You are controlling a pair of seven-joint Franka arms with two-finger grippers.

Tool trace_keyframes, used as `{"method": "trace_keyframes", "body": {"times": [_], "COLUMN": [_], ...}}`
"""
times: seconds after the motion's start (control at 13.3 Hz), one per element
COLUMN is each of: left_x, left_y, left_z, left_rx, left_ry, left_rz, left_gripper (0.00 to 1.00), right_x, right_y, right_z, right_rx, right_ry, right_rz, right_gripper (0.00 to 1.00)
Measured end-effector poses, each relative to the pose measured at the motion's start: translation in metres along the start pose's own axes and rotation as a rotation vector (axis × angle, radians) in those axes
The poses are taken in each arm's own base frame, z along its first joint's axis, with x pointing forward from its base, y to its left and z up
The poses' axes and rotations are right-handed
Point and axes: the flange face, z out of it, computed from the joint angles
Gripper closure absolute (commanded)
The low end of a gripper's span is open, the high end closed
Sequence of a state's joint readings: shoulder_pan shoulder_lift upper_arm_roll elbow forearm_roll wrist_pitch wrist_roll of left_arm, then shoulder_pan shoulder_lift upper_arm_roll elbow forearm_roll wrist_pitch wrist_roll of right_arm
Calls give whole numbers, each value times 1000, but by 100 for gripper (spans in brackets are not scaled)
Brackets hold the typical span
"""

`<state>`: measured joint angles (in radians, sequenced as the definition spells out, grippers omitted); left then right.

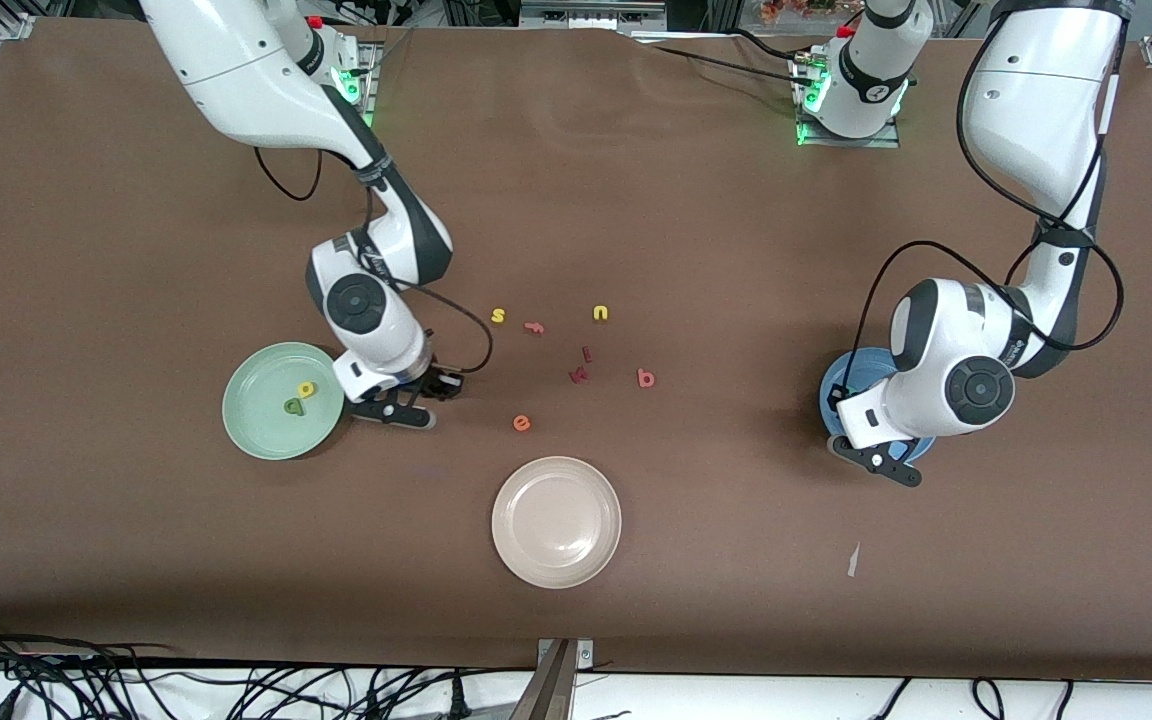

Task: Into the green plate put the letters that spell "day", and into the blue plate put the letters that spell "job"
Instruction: 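Place the y on the green plate while the left gripper places the o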

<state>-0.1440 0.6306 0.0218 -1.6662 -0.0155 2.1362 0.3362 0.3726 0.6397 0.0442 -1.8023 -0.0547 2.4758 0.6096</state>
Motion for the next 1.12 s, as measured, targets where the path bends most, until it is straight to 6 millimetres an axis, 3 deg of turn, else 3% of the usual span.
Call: {"method": "trace_keyframes", "body": {"times": [0.07,0.15,0.38,0.53,0.6,0.67,0.75,0.82,1.05,1.12], "left_x": [-3,-4,0,6,10,14,20,28,45,47], "left_y": [-5,-9,-14,-9,-2,7,27,55,158,182], "left_z": [-1,-2,-11,-19,-22,-24,-25,-25,-21,-20], "left_rx": [-1,2,22,24,22,18,6,-9,-49,-76], "left_ry": [1,4,26,44,51,56,61,62,50,43], "left_rz": [21,41,61,63,39,-10,-75,-145,-341,-409], "left_gripper": [30,3,0,0,0,0,0,0,0,0], "right_x": [11,22,51,66,71,72,71,69,67,67], "right_y": [18,37,102,147,166,181,193,200,200,199], "right_z": [-14,-30,-76,-87,-85,-81,-75,-71,-68,-70], "right_rx": [-11,-19,-34,-35,-35,-36,-37,-37,-36,-35], "right_ry": [-9,-16,-34,-38,-44,-54,-66,-74,-75,-71], "right_rz": [-22,-51,-166,-230,-250,-265,-273,-273,-279,-280], "right_gripper": [87,87,86,85,77,53,31,0,0,0]}}
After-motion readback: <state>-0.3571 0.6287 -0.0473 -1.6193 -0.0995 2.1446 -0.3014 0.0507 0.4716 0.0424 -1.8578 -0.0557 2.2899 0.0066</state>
